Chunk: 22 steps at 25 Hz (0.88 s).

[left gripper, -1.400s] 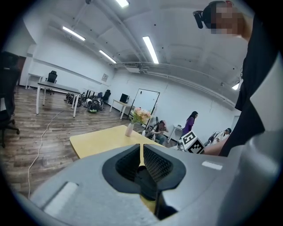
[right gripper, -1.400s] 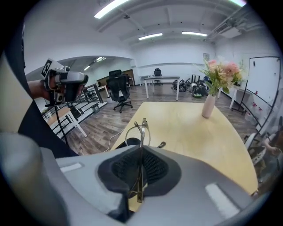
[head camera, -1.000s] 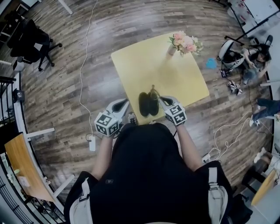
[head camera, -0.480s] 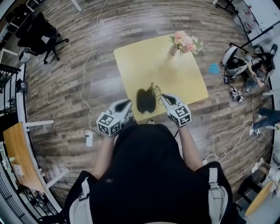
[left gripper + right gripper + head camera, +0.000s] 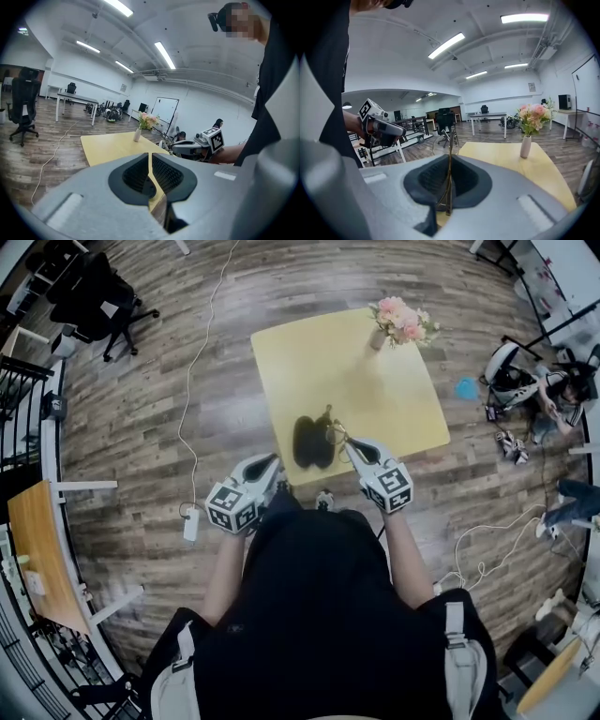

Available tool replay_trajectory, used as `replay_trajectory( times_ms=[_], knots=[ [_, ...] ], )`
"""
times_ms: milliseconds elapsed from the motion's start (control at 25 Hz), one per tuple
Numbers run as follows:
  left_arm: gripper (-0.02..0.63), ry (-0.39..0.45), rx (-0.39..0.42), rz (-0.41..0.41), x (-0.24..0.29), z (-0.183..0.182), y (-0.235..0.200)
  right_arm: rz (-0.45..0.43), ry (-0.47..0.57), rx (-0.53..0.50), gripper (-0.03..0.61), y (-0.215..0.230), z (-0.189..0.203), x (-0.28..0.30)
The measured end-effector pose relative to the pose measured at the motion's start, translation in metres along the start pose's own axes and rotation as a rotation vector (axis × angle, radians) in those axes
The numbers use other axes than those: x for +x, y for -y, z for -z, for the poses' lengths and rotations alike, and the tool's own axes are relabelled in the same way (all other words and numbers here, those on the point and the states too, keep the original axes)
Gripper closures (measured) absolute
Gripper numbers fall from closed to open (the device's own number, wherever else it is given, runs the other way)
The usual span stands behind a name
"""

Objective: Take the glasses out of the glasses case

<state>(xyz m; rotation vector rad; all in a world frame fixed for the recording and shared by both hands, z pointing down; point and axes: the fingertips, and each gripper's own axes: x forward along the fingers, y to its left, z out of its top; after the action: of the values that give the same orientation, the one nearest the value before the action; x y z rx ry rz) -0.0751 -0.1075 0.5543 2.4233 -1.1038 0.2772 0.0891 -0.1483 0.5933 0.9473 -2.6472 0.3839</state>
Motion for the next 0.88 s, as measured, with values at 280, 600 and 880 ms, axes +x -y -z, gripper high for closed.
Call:
replay_trajectory(
  times_ms=[280, 600, 880],
  knots=[
    [0.581, -0.012, -0.004, -0.023, -0.014, 0.017, 0.009, -0.012, 0.033, 0.018, 0.56, -0.013, 0.006, -0.009],
    [0.581, -0.033, 0.003, -0.028, -0.023, 0.023, 0.017, -0.017, 0.058, 0.037, 0.56, -0.025, 0.009, -0.015],
    [0.581, -0.05, 0.005, -0.013, -0.024, 0.028, 0.02, -0.022, 0.1, 0.008, 0.56, -0.036, -0.011, -0.023]
  ],
)
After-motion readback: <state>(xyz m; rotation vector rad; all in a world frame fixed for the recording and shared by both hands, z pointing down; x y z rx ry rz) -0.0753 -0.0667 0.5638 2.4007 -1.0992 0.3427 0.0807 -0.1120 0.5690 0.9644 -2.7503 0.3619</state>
